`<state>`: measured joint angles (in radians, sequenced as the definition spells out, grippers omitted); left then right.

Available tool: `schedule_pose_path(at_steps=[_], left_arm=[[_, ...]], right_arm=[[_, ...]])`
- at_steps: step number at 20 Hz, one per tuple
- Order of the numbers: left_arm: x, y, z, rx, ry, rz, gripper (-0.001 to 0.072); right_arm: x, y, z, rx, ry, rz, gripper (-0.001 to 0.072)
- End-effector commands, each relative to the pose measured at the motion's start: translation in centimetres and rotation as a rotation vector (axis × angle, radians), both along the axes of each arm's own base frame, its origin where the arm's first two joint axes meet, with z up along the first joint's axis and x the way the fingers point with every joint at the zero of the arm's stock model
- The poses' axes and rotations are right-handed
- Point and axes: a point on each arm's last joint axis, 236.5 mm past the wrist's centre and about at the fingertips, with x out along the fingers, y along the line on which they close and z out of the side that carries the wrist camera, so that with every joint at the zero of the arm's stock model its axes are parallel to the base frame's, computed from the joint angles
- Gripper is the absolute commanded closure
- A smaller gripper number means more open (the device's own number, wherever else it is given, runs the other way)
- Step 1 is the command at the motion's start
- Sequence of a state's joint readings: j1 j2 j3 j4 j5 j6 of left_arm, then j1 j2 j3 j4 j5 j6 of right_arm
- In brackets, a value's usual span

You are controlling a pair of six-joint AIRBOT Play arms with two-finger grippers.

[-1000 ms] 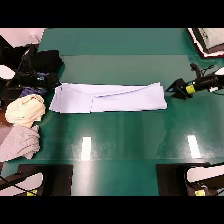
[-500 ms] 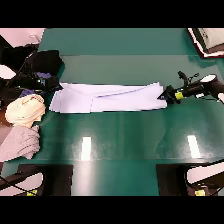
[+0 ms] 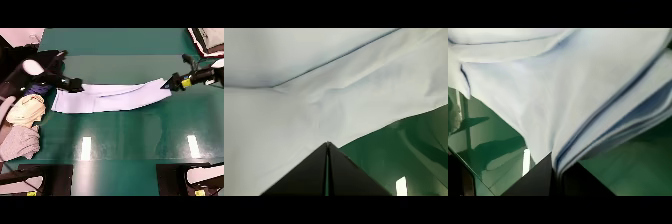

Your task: Fold the shirts.

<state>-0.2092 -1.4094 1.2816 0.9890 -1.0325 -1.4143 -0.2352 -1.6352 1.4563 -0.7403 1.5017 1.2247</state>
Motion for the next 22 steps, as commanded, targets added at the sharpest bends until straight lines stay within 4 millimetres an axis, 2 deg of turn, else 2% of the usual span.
schedule_pose_path(at_steps=[1,3,5,6,8,11,15,19,22], left_arm=[[0.6,-7.4,-1.4,-0.01,0.005,-0.143,0.0685],[0.9,-11.8,-2.9,-0.029,0.027,-0.212,0.0685],[0.9,-15.9,-4.4,-0.074,0.056,-0.257,0.0685],[0.8,-17.4,-5.2,-0.09,0.069,-0.274,0.0685],[0.8,-19.2,-7.1,-0.093,0.102,-0.285,0.0684],[1.1,-19.9,-9.4,-0.105,0.151,-0.263,0.0684],[1.2,-19.7,-9.9,-0.094,0.149,-0.264,0.0684],[1.4,-18.8,-9.7,-0.083,0.149,-0.278,0.0684],[1.6,-17.0,-8.2,-0.064,0.157,-0.334,0.0685]], right_arm=[[-0.7,1.0,6.7,-0.005,-0.072,0.056,0.0698],[-0.1,2.0,9.9,-0.022,-0.146,0.065,0.0698],[0.2,4.0,12.5,-0.031,-0.211,0.104,0.0699],[0.1,5.2,13.5,-0.032,-0.237,0.125,0.0698],[-0.1,7.8,15.5,-0.032,-0.302,0.178,0.0698],[-0.8,11.8,18.0,-0.023,-0.392,0.251,0.0698],[-1.9,16.4,19.0,0.005,-0.45,0.317,0.0698],[-2.5,19.4,19.1,0.028,-0.477,0.351,0.0698],[-2.2,21.2,17.5,0.038,-0.451,0.373,0.0699]])
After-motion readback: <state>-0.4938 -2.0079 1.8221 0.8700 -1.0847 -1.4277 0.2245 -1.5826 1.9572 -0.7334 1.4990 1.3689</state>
